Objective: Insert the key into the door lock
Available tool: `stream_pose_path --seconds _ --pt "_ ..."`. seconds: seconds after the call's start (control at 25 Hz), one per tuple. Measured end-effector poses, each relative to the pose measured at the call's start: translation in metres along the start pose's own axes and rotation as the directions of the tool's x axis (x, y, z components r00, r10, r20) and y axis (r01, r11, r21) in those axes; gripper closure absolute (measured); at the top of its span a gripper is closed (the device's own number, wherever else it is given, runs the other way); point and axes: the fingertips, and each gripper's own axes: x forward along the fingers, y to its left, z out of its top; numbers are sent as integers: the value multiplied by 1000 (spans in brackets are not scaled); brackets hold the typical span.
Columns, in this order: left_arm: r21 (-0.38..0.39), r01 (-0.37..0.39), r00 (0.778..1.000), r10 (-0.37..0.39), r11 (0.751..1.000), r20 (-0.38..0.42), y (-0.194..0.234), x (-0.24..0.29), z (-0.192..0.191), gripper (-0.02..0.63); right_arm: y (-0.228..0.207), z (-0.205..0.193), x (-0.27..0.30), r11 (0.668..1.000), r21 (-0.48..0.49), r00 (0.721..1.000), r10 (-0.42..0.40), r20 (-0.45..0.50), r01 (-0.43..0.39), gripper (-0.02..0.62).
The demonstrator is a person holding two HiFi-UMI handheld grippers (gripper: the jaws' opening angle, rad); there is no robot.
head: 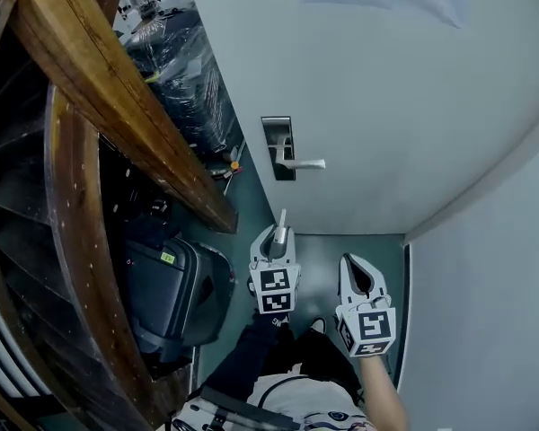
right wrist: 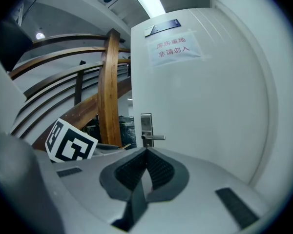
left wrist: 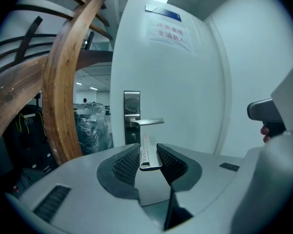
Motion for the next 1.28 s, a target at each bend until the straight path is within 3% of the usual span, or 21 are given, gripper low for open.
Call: stream_pose_path --seconds 0.36,0.64,1.28 --pt "25 8 999 -8 1000 33 27 79 -28 489 -15 -35 54 999 -12 997 -51 57 52 589" --pt "40 -5 997 3 999 71 39 130 -28 489 -34 -68 72 996 -17 995 -84 57 85 590" --pt "31 -21 998 19 999 53 54 184 -28 489 -52 -86 91 993 -15 992 -117 49 117 591"
